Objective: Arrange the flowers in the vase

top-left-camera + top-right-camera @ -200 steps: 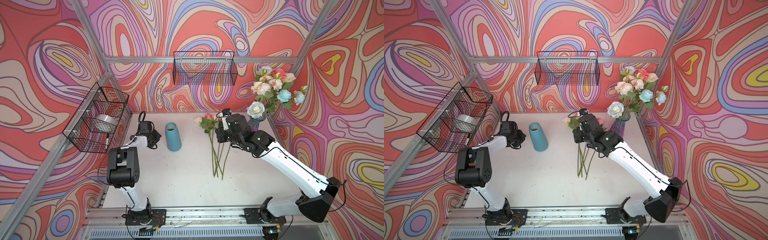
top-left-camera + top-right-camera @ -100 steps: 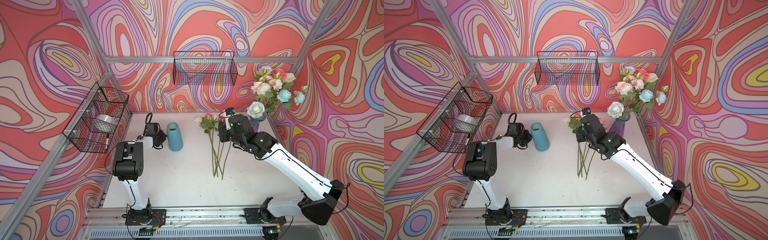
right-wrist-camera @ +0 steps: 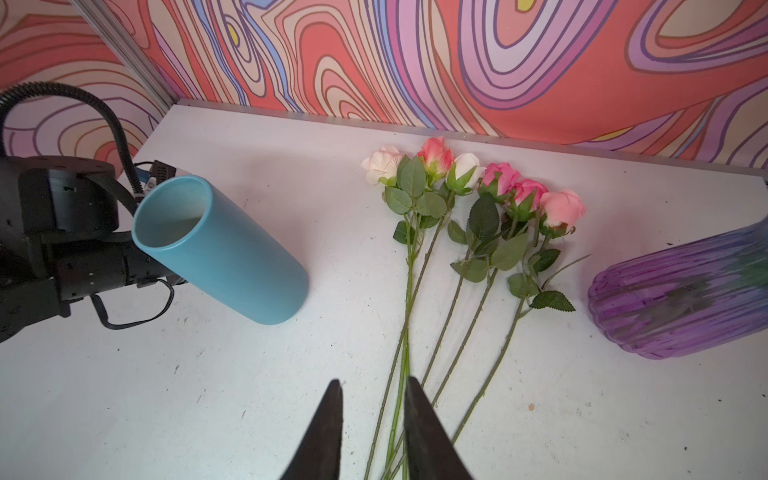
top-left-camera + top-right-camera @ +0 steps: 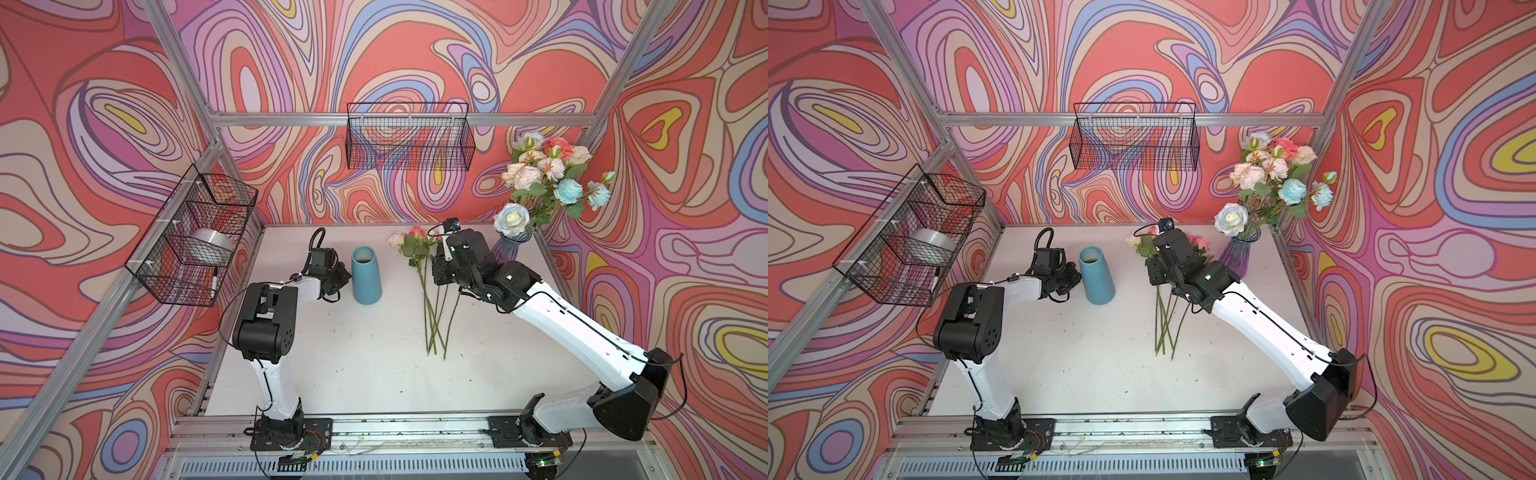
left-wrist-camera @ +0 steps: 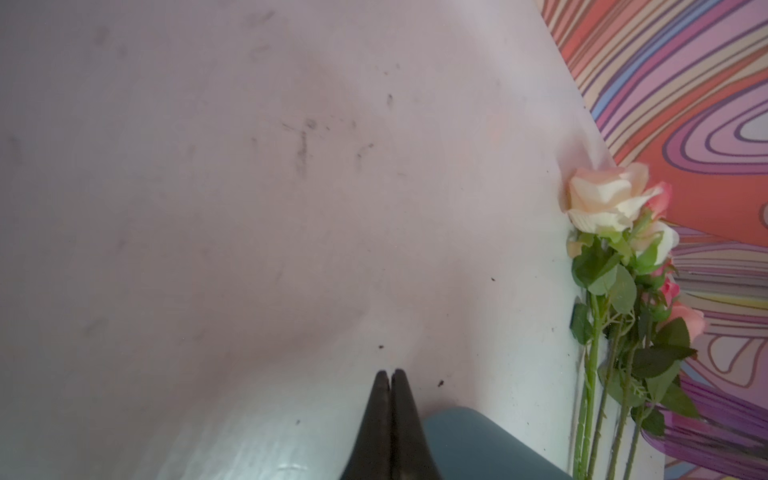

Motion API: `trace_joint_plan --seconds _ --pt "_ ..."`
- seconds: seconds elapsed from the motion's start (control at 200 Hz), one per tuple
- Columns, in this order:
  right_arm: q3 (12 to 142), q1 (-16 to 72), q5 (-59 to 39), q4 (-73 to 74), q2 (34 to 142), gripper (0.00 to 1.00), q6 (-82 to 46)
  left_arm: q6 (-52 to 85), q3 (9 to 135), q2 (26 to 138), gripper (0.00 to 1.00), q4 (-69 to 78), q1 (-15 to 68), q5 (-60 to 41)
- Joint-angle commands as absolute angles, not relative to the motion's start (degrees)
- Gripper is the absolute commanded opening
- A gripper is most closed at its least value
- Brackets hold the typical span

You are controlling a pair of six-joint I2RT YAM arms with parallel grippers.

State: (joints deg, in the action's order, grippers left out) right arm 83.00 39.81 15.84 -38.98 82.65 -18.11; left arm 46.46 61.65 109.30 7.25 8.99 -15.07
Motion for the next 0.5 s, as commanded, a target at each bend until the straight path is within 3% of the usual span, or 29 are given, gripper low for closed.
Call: trace_joint_plan --seconds 0.0,0.15,0.34,0.496 --pt "84.72 39.86 15.92 -38.43 86.53 0.29 -17.23 45.27 61.37 109.98 0.00 8.61 11.57 -16.02" --pt "86.69 39.26 17.93 -38.09 91.71 0.31 -17.22 44.47 60.32 108.39 0.00 7.45 13.62 -14.17" --pt "86.64 33.18 9.92 -35.00 95.75 0.32 -20.37 43.72 58.54 107.03 0.00 8.02 14.27 -16.09" --pt "91.92 29.78 9.42 -36.30 104.72 0.35 -21.20 43.11 58.73 106.83 0.00 7.91 16.68 -17.11"
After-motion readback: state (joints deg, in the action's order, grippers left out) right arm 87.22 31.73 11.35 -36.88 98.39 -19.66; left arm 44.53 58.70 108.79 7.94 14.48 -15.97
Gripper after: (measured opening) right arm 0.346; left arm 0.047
